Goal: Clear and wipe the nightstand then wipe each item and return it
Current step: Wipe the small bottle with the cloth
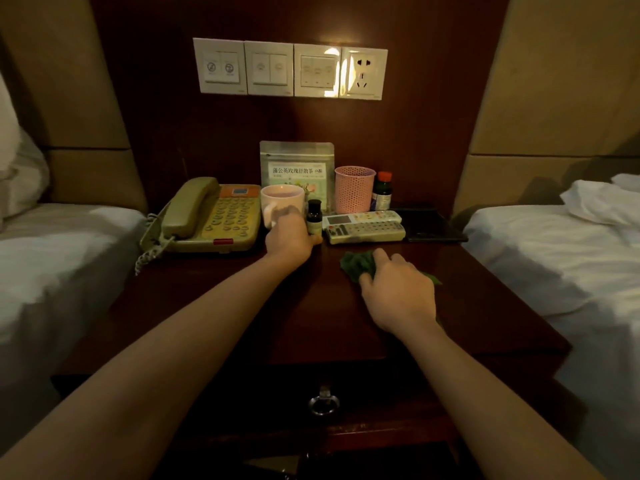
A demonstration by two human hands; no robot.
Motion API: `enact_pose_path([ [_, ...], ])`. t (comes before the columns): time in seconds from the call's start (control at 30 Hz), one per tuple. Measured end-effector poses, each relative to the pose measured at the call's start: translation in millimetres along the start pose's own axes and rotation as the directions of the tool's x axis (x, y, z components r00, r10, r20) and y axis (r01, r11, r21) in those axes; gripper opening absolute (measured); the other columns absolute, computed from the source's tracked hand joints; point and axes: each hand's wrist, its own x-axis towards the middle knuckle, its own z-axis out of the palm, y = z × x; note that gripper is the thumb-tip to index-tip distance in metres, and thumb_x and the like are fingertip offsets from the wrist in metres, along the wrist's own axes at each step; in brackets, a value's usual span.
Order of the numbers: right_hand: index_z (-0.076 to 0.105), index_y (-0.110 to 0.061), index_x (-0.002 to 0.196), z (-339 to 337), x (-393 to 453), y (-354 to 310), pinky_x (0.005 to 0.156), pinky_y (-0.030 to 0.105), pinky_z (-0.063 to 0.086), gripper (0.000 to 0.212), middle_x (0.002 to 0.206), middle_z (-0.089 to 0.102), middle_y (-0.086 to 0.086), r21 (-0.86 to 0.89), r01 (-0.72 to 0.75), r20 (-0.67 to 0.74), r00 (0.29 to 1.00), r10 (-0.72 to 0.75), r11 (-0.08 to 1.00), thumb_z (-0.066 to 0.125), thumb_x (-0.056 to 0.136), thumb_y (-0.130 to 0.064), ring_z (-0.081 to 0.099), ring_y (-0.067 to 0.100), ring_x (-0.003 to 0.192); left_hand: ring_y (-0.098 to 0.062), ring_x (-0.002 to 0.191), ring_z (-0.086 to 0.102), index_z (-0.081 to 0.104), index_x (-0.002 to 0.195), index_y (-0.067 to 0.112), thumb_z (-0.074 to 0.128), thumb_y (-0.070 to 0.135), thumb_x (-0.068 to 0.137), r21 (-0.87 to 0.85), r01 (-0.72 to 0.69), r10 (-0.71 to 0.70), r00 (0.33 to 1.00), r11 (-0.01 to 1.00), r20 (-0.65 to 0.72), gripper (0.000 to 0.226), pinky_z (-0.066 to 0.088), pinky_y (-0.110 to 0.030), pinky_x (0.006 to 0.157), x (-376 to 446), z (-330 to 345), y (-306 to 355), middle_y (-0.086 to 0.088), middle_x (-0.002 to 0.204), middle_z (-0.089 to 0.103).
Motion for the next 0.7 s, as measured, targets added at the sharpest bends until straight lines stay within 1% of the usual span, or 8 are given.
enact_pose_path([
  [0.07, 0.044, -0.019, 0.121, 0.4, 0.2, 0.0, 0.064, 0.032, 0.039, 0.033, 0.11, 0.053, 0.006, -0.002, 0.002, -0.012, 1.0, -0.002, 1.0, 0.04, 0.095, -0.039, 0.053, 0.023, 0.1, -0.028, 0.1, 0.059, 0.046, 0.124, 0.005, 0.078, 0.035, 0.075, 0.054, -0.014, 0.014, 1.0, 0.998, -0.001, 0.066, 0.054, -0.039, 0.074, -1.3, -5.5, -5.0, -0.012, 0.12, 0.053],
  [0.13, 0.044, -0.019, 0.12, 0.4, 0.5, -0.1, 0.063, 0.032, 0.04, 0.033, 0.11, 0.053, 0.007, 0.001, 0.001, -0.02, 1.0, -0.001, 1.0, 0.04, 0.095, -0.04, 0.054, 0.024, 0.099, -0.022, 0.088, 0.062, 0.061, 0.107, 0.01, 0.076, 0.038, 0.076, 0.067, -0.094, 0.093, 0.996, 0.993, 0.008, 0.045, 0.055, -0.037, 0.07, -5.0, -7.7, -12.5, -0.007, 0.105, 0.061],
  [0.17, 0.044, -0.018, 0.119, 0.3, 0.1, -0.1, 0.063, 0.032, 0.04, 0.032, 0.11, 0.053, 0.007, 0.003, 0.0, -0.02, 1.0, 0.0, 1.0, 0.04, 0.095, -0.04, 0.054, 0.024, 0.099, -0.018, 0.085, 0.063, 0.067, 0.096, 0.014, 0.073, 0.039, 0.079, 0.083, -0.156, 0.153, 0.988, 0.984, 0.034, 0.031, 0.055, -0.034, 0.069, -8.0, -7.5, -16.1, -0.003, 0.098, 0.065],
  [0.2, 0.044, -0.018, 0.119, 0.3, -0.6, -0.1, 0.063, 0.032, 0.04, 0.032, 0.11, 0.053, 0.007, 0.007, 0.0, -0.02, 1.0, 0.0, 1.0, 0.04, 0.095, -0.04, 0.054, 0.024, 0.099, -0.015, 0.086, 0.063, 0.07, 0.091, 0.018, 0.07, 0.041, 0.081, 0.107, -0.215, 0.209, 0.976, 0.971, 0.064, 0.024, 0.054, -0.033, 0.07, -11.1, -6.8, -19.4, 0.0, 0.096, 0.067],
  [0.27, 0.045, -0.019, 0.119, 0.4, -1.9, -0.1, 0.064, 0.032, 0.04, 0.032, 0.109, 0.053, 0.006, 0.022, -0.002, -0.027, 1.0, 0.002, 1.0, 0.041, 0.095, -0.039, 0.054, 0.023, 0.099, -0.013, 0.096, 0.06, 0.072, 0.1, 0.024, 0.064, 0.043, 0.085, 0.139, -0.284, 0.273, 0.958, 0.949, 0.091, 0.025, 0.053, -0.032, 0.074, -14.9, -5.5, -23.4, 0.004, 0.108, 0.066],
  [0.37, 0.046, -0.019, 0.119, 0.5, -3.2, -0.5, 0.065, 0.032, 0.04, 0.032, 0.109, 0.054, 0.006, 0.035, -0.002, -0.03, 1.0, 0.003, 0.999, 0.041, 0.095, -0.039, 0.054, 0.022, 0.098, -0.016, 0.108, 0.056, 0.068, 0.114, 0.029, 0.058, 0.041, 0.089, 0.145, -0.289, 0.277, 0.956, 0.946, 0.101, 0.029, 0.052, -0.036, 0.083, -12.8, -5.2, -24.7, 0.002, 0.123, 0.06],
  [0.5, 0.045, -0.019, 0.12, -0.8, -3.2, -0.2, 0.065, 0.031, 0.04, 0.033, 0.11, 0.054, 0.006, 0.034, -0.009, -0.02, 1.0, 0.009, 0.999, 0.041, 0.095, -0.04, 0.054, 0.022, 0.1, -0.019, 0.117, 0.051, 0.065, 0.12, 0.032, 0.054, 0.038, 0.091, 0.189, -0.282, 0.262, 0.957, 0.94, 0.125, 0.031, 0.049, -0.036, 0.09, -3.7, -1.7, -24.6, -0.003, 0.136, 0.051],
  [0.7, 0.046, -0.019, 0.119, -0.9, -2.2, -0.5, 0.065, 0.031, 0.038, 0.033, 0.11, 0.054, 0.005, 0.034, -0.008, -0.02, 1.0, 0.009, 0.999, 0.042, 0.095, -0.041, 0.054, 0.022, 0.099, -0.021, 0.119, 0.049, 0.065, 0.119, 0.028, 0.055, 0.035, 0.088, 0.17, -0.24, 0.226, 0.969, 0.956, 0.102, 0.034, 0.05, -0.036, 0.089, 8.5, 4.2, -18.9, -0.003, 0.131, 0.056],
])
